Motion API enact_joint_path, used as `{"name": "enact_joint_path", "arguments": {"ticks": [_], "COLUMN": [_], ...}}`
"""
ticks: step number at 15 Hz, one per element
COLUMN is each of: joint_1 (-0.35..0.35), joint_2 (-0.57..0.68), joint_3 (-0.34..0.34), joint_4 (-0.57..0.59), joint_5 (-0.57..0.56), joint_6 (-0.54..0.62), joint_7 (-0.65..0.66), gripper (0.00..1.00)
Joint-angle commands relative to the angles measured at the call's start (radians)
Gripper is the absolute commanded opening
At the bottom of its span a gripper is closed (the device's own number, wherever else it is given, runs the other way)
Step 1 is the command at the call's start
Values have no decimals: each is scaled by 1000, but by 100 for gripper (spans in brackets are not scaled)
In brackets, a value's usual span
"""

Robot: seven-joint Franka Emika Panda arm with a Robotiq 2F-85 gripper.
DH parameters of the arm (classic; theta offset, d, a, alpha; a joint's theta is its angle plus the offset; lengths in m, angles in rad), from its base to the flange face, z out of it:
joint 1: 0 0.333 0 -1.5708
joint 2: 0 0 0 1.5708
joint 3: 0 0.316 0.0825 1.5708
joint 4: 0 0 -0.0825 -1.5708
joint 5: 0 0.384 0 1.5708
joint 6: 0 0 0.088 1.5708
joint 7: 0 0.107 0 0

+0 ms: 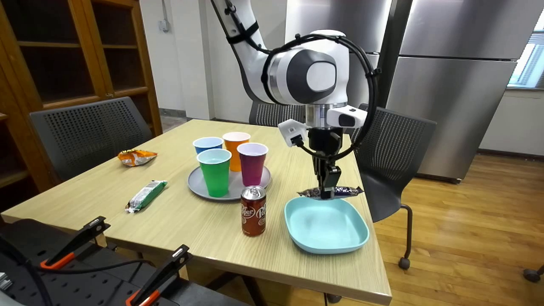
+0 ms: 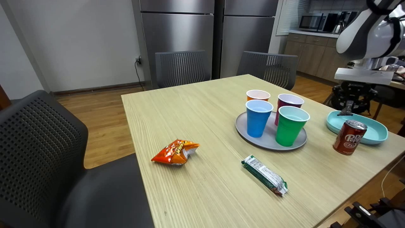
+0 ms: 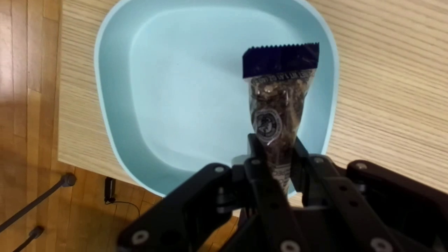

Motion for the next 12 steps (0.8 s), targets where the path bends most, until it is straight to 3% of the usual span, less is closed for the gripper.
{"name": "enact_joint_path", "arguments": {"ticks": [1,12], "joint_1": [12,-4], "joint_2": [-56,-47], "joint_3": [-33,-37], "joint_4": [-89,-121], "joint_5": [-61,-62], "joint_6": [56,13], "joint_7": [-42,-82], "gripper": [5,5]}}
